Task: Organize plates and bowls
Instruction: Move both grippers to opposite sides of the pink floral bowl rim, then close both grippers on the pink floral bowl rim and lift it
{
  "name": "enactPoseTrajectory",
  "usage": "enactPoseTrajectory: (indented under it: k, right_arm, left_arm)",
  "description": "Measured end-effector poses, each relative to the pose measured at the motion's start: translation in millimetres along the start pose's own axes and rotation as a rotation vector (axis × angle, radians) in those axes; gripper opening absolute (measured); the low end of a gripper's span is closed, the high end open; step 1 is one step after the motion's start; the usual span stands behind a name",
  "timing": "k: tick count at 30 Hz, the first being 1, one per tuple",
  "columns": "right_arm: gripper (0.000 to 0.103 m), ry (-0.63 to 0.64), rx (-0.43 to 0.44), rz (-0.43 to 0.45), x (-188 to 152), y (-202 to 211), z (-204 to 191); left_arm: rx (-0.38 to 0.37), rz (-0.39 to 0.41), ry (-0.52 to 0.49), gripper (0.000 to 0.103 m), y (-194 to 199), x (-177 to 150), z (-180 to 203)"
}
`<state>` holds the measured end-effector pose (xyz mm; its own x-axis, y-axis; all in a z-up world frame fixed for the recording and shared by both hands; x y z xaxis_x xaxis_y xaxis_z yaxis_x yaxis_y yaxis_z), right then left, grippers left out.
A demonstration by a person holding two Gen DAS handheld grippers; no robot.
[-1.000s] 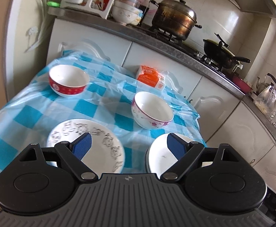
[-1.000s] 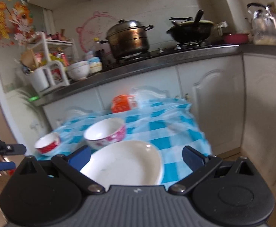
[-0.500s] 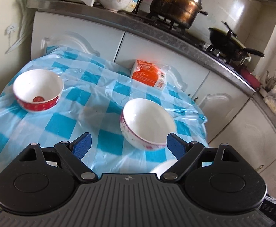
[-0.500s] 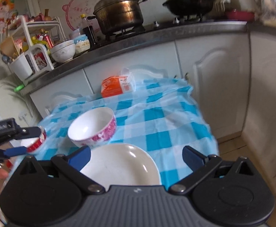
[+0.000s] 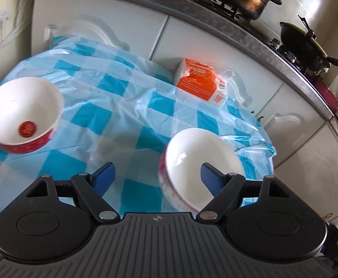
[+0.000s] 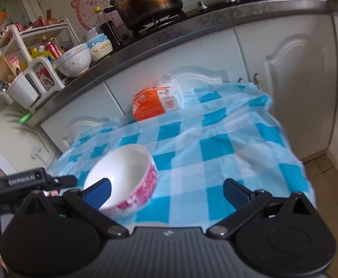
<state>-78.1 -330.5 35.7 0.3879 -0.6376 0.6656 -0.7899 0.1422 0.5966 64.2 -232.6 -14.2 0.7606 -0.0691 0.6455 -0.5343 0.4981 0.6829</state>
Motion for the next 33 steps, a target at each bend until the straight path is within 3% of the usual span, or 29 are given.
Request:
enactPoseTrajectory:
  k: [2, 6, 12, 17, 27, 33]
  right_arm:
    - [0.099, -0.043, 0.038, -0.028, 4.6, -11.0, -0.7]
    - [0.087, -0.116, 0.102, -0.088, 8.9, -31.7, -4.3]
    - [0.082, -0.181, 0.152, -0.148, 8.7, -55.4, -7.2]
    - [0.076, -0.212, 0.142, -0.176, 7.9, -70.4, -4.0]
    - [0.053, -0.246, 0.180, -0.239, -0.4, -90.5, -6.3]
    - [0.051, -0.249, 0.176, -0.242, -2.0, -92.6, -8.5]
  left_arm:
    - [-0.006, -0.002, -0.014, 0.091, -7.3, 2.2, 5.8]
    - [-0.009, -0.020, -0.030, 0.069, -20.0, 2.5, 13.0]
    - [-0.011, -0.070, -0.015, 0.042, -42.2, -2.6, 15.4]
    - [-0.009, -0.095, 0.003, 0.033, -51.1, -6.6, 12.0]
    - [-0.008, -0.085, 0.007, 0.021, -54.1, -6.8, 8.5]
    - [-0.005, -0.081, 0.013, 0.018, -55.1, -6.8, 8.8]
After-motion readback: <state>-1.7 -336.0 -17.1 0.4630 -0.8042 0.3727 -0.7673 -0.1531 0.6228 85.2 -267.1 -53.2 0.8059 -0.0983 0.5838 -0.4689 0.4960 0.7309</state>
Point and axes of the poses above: each gripper's, at about its wrist camera, not at the fingertips, and y roughly against the way its jaws point, z to its right, x to its top, the point moved 8 cm from there along -y, roughly the way its jaws point, and after that the axes turned 1 degree about x, right-handed, at the moved point
